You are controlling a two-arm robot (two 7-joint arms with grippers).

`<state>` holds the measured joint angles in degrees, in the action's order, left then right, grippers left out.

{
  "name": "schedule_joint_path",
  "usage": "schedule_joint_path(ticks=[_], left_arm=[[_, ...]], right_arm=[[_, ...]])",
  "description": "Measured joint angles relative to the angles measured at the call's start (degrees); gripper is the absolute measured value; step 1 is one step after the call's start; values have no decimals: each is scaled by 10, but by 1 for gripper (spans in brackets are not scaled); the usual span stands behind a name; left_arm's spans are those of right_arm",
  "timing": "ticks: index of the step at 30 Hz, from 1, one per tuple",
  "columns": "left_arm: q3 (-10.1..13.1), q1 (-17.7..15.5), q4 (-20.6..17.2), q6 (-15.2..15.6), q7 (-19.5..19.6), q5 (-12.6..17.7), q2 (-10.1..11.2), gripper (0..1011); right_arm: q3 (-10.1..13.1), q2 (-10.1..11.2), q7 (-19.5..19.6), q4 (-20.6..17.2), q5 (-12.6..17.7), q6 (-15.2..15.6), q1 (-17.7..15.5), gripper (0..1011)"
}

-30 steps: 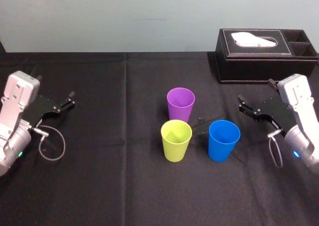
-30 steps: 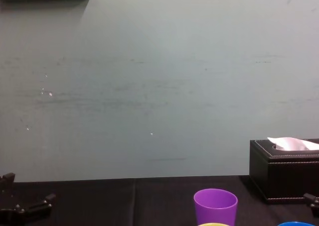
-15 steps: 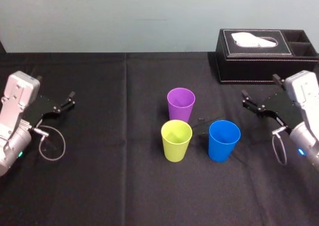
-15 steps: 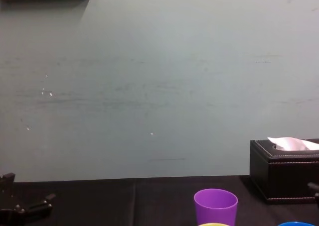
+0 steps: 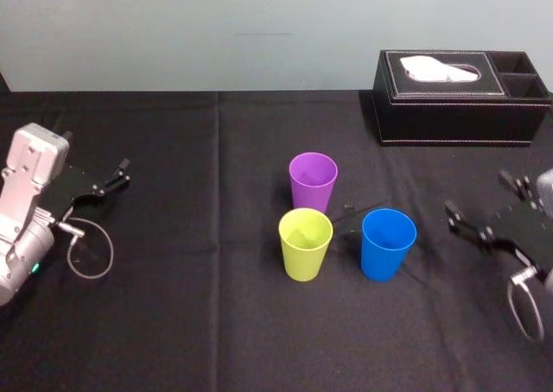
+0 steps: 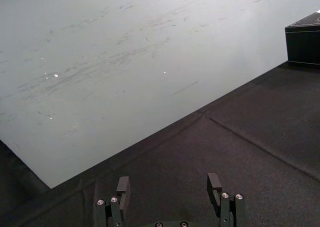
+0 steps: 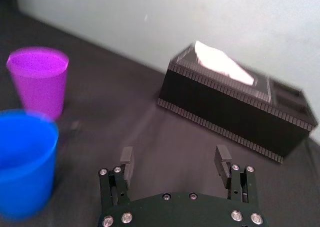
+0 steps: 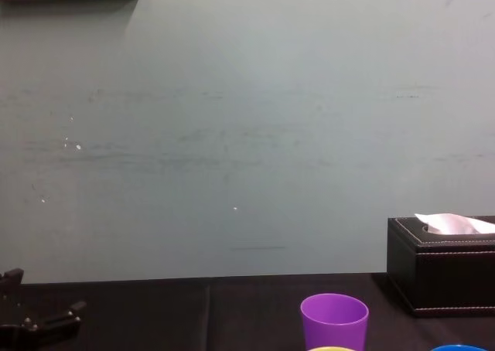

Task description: Stack the three plastic cups sequentially using one hand.

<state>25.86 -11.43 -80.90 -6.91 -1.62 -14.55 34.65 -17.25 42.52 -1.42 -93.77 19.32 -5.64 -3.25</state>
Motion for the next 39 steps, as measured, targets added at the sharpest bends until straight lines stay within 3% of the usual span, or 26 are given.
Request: schedule_joint_path(ticks=[8, 14, 19, 23, 39], left_arm=[[0, 0, 0, 0, 0, 0, 0, 1011], [0, 0, 0, 0, 0, 0, 0, 1011], [0, 0, 0, 0, 0, 0, 0, 1012], [0, 0, 0, 0, 0, 0, 0, 1011], [0, 0, 0, 0, 0, 0, 0, 1011]], right_arm=[[37, 48, -27, -57, 31, 23, -98, 1004], [50, 53, -59, -77, 59, 11, -138, 1003], [50, 34, -97, -81, 93, -4, -150, 1003], [44, 19, -114, -81, 100, -7, -146, 1003], [19, -38, -131, -74, 70, 10, -109, 1003]])
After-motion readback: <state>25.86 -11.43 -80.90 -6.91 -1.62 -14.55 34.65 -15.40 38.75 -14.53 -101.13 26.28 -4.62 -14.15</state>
